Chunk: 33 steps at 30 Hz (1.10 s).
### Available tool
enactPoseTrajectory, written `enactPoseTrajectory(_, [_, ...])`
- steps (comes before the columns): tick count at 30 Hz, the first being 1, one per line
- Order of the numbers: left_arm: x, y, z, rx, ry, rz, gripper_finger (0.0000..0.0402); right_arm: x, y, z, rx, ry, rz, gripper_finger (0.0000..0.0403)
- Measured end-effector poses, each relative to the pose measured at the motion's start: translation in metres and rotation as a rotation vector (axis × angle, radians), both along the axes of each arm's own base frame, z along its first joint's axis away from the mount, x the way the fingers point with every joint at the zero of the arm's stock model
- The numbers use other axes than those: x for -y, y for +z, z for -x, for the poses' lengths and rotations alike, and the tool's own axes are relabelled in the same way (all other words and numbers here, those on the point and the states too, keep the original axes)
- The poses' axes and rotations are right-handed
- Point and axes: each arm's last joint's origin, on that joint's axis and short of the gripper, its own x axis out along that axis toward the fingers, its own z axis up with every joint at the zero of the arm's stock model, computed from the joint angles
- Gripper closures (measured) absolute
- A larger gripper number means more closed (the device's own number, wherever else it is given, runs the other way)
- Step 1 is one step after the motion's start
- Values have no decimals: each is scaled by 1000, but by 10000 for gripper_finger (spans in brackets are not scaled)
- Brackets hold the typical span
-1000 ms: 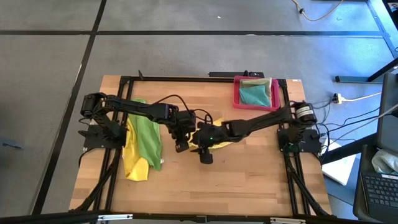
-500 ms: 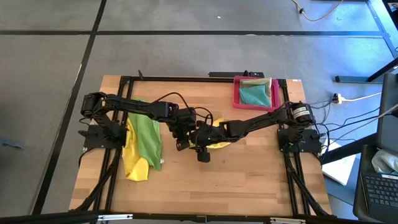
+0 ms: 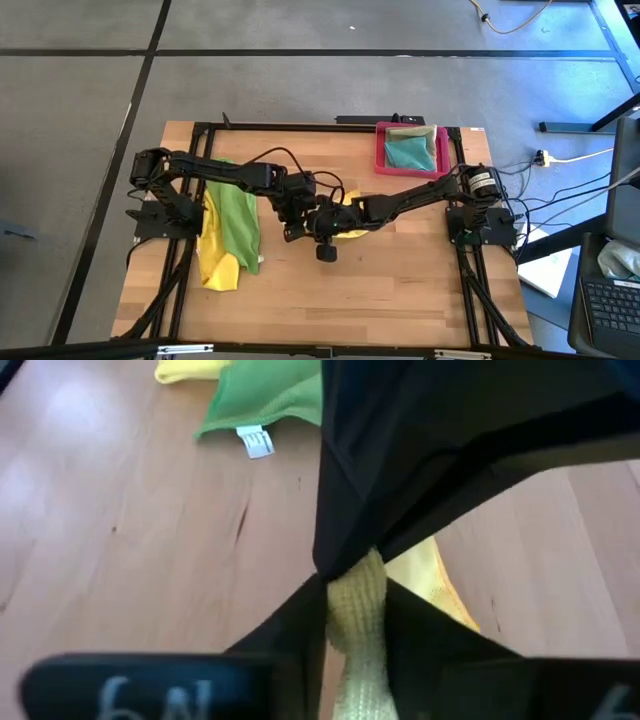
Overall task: Fold microfiber towels
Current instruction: Fold the right yellow towel
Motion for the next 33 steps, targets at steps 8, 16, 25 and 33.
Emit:
enactPoseTrajectory(8, [-3, 0, 0, 22, -37, -50, 393, -2, -2, 2, -30, -48, -82, 393])
enactPoseTrajectory(16, [-23, 11, 11, 63, -62, -115, 348, -14, 3, 9, -111, -145, -77, 395])
enactPoseTrajectory(25, [-17, 19, 17, 107, -189, -153, 303, -13, 31, 11, -153, -258, -141, 391])
enactPoseTrajectory(33, [0, 22, 11, 158, -205, -128, 261, -10, 51, 29, -213, -438, -232, 390])
